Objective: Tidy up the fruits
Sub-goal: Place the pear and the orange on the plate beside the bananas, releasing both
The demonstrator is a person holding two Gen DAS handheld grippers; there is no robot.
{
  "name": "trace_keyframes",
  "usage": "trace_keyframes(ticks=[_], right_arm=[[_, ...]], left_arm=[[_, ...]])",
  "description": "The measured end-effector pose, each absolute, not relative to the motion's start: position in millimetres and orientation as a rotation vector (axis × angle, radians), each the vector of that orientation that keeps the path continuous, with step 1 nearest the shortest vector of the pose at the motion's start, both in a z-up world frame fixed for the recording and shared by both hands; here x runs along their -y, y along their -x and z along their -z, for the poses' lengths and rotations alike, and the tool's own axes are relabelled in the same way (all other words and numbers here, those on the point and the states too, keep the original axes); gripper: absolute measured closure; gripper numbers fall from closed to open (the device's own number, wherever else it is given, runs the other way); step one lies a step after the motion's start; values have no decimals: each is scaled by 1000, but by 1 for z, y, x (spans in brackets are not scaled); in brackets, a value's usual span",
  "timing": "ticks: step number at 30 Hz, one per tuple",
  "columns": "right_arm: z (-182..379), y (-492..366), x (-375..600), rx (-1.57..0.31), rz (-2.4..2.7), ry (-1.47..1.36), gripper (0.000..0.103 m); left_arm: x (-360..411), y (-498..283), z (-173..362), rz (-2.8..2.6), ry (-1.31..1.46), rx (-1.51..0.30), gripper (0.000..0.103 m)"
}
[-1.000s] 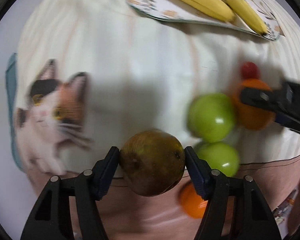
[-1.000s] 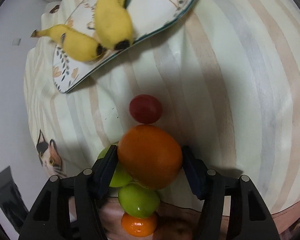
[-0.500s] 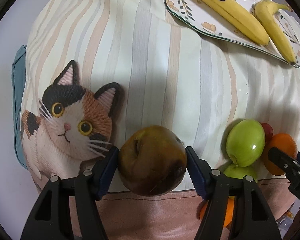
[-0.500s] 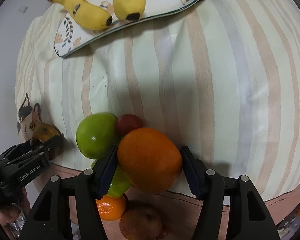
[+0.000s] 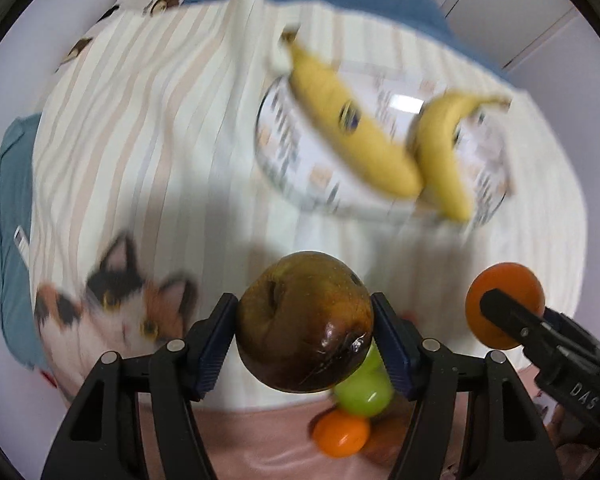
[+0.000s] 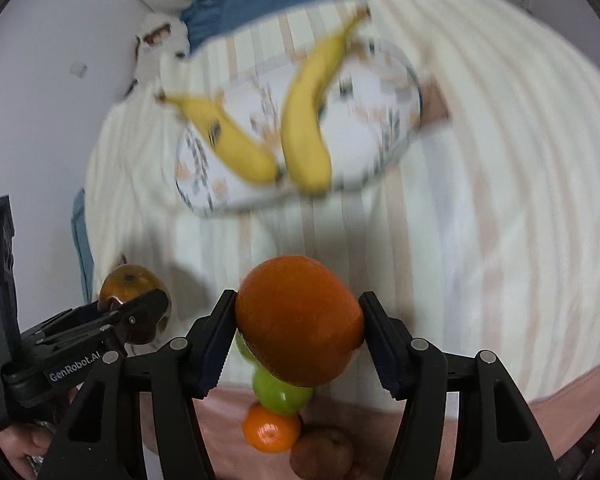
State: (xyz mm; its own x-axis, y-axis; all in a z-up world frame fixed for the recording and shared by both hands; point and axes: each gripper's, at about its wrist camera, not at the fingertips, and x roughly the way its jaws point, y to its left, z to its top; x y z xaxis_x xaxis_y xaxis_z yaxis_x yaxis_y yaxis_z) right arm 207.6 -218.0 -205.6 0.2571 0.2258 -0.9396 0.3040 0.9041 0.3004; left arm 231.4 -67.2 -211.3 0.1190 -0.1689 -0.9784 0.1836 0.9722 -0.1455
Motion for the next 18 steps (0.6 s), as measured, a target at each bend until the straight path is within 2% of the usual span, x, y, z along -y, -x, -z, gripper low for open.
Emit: trace_keyframes(ticks=[3, 6, 9, 18], right_arm=[[192, -239, 231, -1288, 85, -440, 39], [189, -277, 246, -1269, 134, -404, 39], [191, -307, 259, -1281, 171, -373, 39], [230, -349, 282, -1395, 209, -329, 39]], left_arm=[[77, -274, 202, 249, 0, -1407, 39], [58, -341, 214, 227, -52, -1403, 39], [64, -376, 234, 206, -76, -1436, 39], [78, -404, 264, 238, -137, -1502, 39]])
